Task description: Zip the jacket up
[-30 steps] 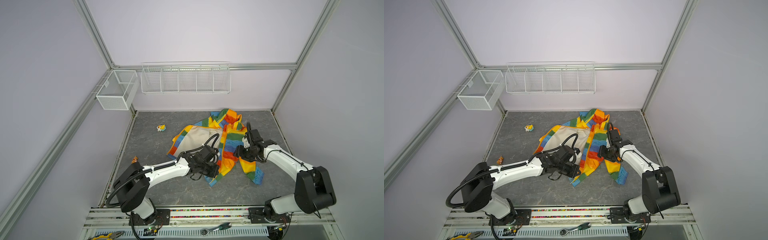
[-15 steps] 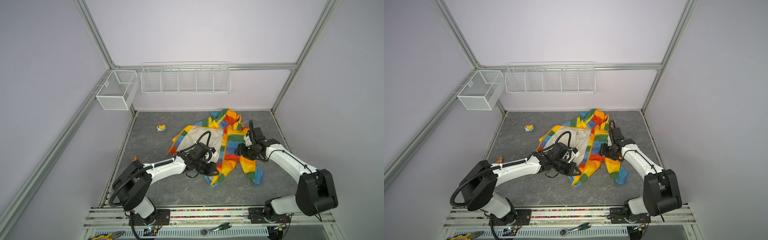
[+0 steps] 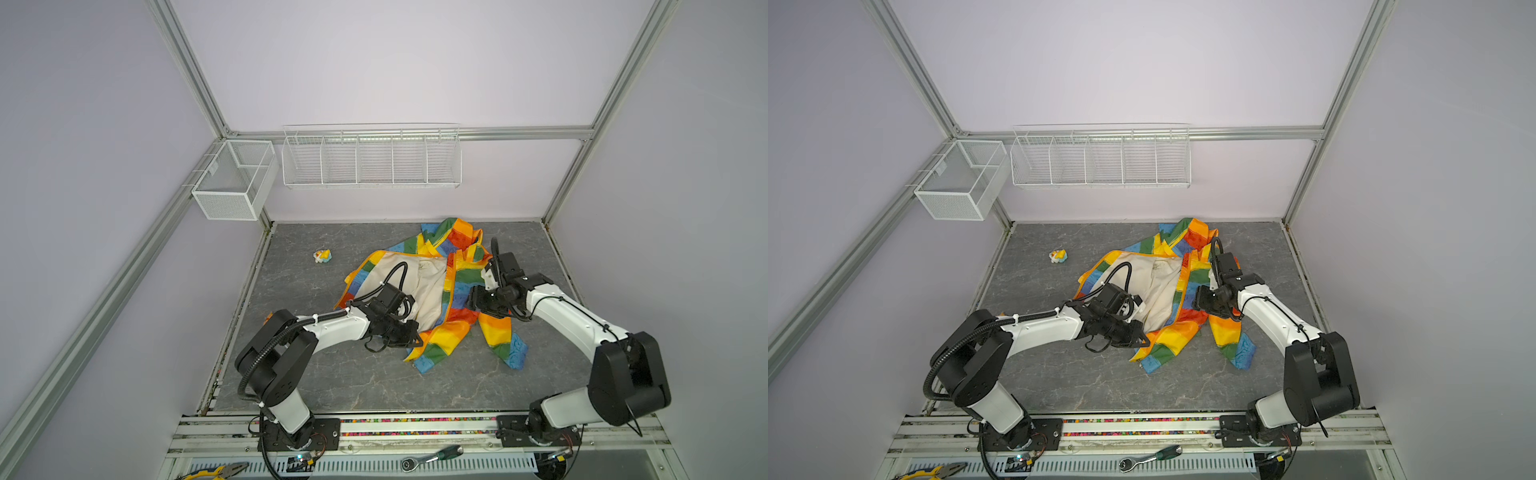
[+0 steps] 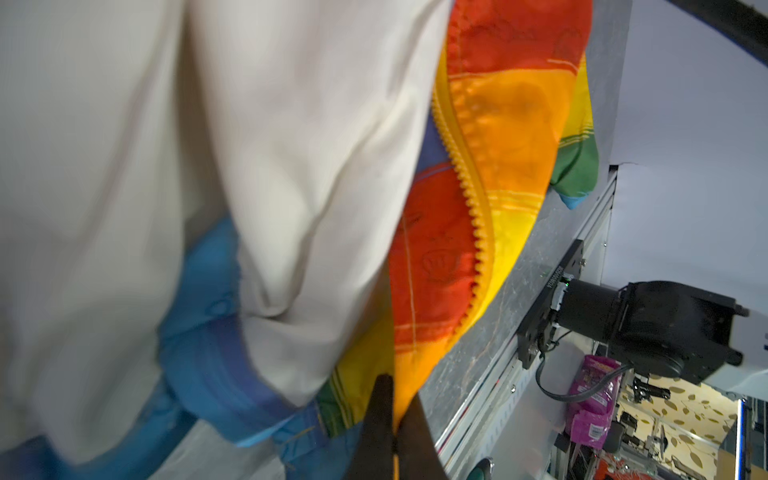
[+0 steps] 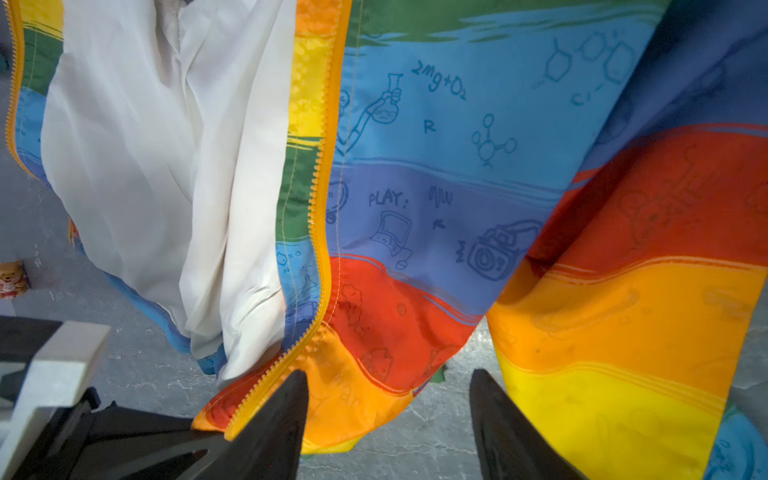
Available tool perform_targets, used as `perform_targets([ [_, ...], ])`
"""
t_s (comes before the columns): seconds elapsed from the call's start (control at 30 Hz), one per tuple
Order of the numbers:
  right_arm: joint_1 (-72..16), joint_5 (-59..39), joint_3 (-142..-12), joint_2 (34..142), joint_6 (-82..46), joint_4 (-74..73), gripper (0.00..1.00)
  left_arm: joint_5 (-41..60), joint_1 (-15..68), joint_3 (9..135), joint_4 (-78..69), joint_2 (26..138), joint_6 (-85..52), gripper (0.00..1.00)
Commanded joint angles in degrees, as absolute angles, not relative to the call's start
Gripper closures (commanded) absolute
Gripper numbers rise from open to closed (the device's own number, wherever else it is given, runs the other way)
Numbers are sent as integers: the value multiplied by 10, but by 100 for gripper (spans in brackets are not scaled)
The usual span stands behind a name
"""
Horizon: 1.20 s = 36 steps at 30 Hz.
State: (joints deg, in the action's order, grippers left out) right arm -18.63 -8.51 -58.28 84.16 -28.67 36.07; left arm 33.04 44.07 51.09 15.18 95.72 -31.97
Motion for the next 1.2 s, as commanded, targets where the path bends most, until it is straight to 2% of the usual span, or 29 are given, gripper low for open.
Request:
perform_targets([
  [0.0,-206,-76,-598,855,-283,374,35,289,427,532,192,960,-296,100],
  [0.17,-226,-64,-606,865,-287,374,36,248,425,560,247,973,-272,100],
  [0.33,-228,-57,-612,885,-287,369,36,181,423,573,311,966,-263,77],
  [0.43,-225,-36,-622,898,-285,372,36,157,423,575,340,938,-259,67],
  [0.53,-220,-38,-640,911,-283,369,36,142,423,574,365,899,-256,62],
  [0.67,-220,-41,-688,947,-279,372,38,157,430,569,365,852,-257,61],
  [0.8,-220,-34,-751,1001,-282,380,42,180,479,570,335,841,-270,60],
  [0.87,-219,-14,-785,1028,-287,389,44,188,506,569,311,856,-280,62],
  [1.03,-219,22,-884,1105,-301,408,49,197,541,547,233,922,-314,74],
  [1.17,-217,58,-956,1165,-311,426,54,197,548,528,188,955,-329,77],
])
